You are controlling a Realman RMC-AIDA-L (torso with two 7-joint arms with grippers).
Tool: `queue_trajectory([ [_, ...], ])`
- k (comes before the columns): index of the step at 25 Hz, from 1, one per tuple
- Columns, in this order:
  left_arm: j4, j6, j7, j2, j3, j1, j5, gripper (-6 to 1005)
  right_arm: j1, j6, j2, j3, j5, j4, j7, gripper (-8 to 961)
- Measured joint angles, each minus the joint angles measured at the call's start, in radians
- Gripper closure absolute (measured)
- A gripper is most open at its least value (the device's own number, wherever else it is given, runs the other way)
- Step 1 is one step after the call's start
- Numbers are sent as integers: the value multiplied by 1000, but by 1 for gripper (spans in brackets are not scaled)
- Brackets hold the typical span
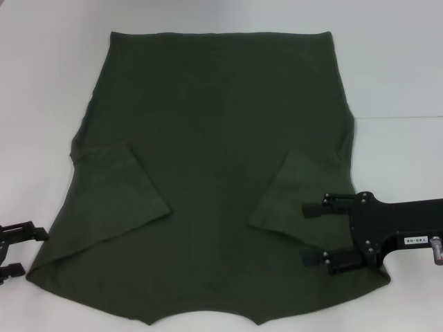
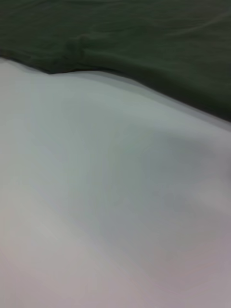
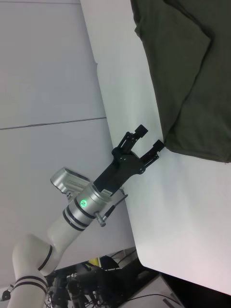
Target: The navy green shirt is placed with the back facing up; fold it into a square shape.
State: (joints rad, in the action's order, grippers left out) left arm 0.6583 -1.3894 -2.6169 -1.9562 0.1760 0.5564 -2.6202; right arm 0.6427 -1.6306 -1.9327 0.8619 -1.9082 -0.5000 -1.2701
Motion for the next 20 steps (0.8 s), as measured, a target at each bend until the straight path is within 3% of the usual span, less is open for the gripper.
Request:
queue_trajectory([
  [20, -30, 1, 12, -1, 25, 18, 0, 86, 11, 7, 0, -3, 2, 5, 0, 27],
])
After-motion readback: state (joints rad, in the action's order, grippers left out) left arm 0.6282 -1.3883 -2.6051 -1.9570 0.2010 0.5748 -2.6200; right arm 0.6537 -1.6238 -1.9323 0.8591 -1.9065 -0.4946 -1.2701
